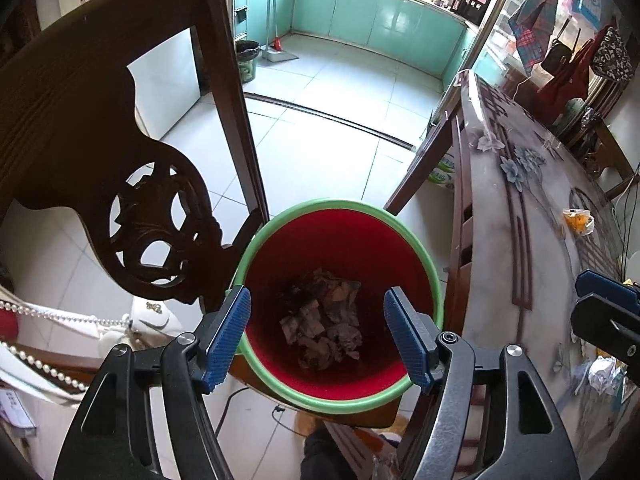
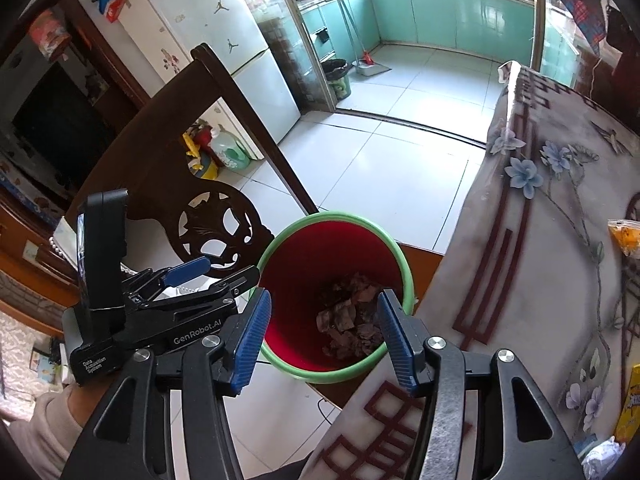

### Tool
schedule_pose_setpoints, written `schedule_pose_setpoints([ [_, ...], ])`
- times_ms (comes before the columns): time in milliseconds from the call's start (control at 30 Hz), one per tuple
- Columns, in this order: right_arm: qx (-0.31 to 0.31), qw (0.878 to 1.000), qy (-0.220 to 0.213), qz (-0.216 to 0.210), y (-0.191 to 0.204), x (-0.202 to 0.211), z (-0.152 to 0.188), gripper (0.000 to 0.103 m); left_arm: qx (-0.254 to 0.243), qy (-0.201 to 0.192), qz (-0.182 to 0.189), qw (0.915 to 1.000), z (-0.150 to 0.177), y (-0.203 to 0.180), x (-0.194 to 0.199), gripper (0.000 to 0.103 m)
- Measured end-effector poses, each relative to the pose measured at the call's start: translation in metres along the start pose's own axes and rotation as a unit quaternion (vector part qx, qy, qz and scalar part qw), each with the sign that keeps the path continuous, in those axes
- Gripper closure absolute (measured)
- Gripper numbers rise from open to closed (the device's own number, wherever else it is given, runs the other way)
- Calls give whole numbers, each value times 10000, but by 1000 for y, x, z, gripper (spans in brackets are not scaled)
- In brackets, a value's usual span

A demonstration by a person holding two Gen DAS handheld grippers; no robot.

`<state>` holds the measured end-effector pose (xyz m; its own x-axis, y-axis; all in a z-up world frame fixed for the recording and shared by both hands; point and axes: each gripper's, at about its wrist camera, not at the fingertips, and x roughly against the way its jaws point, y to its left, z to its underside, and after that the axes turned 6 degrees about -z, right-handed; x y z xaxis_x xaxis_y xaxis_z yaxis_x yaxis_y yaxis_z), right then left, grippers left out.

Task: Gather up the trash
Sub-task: 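Grasp the crumpled white paper with the left gripper while the right gripper grasps a clear wrapper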

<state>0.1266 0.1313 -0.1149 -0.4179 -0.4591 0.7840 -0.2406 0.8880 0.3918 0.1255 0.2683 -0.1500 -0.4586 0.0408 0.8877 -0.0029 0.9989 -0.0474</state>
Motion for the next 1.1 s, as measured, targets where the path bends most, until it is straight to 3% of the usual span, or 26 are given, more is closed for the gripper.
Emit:
schedule_pose_setpoints([
  [267, 78, 9991, -278, 306, -13, 40, 16, 49, -199, -134, 184, 9995, 9, -35, 22, 35],
  [467, -167, 9979, -379, 500, -51, 78, 47, 47, -518, -167, 285, 9981, 24, -79, 38, 35],
  [600, -541, 9945, -391, 804, -100, 114, 81, 47, -711, -119, 391, 9966, 37, -117, 45, 35],
  [767, -1230, 9806, -578, 1413, -181, 180, 130, 47, -1064, -84, 625, 9923, 54, -178, 57, 35],
  [933, -1991, 9550, -662, 2096, -271, 252, 183, 47, -1567, 35, 1177, 9806, 75, -258, 68, 34],
  [1100, -2397, 9381, -399, 2468, -332, 294, 230, 46, -2580, 211, 1856, 9479, 119, -348, 73, 31],
])
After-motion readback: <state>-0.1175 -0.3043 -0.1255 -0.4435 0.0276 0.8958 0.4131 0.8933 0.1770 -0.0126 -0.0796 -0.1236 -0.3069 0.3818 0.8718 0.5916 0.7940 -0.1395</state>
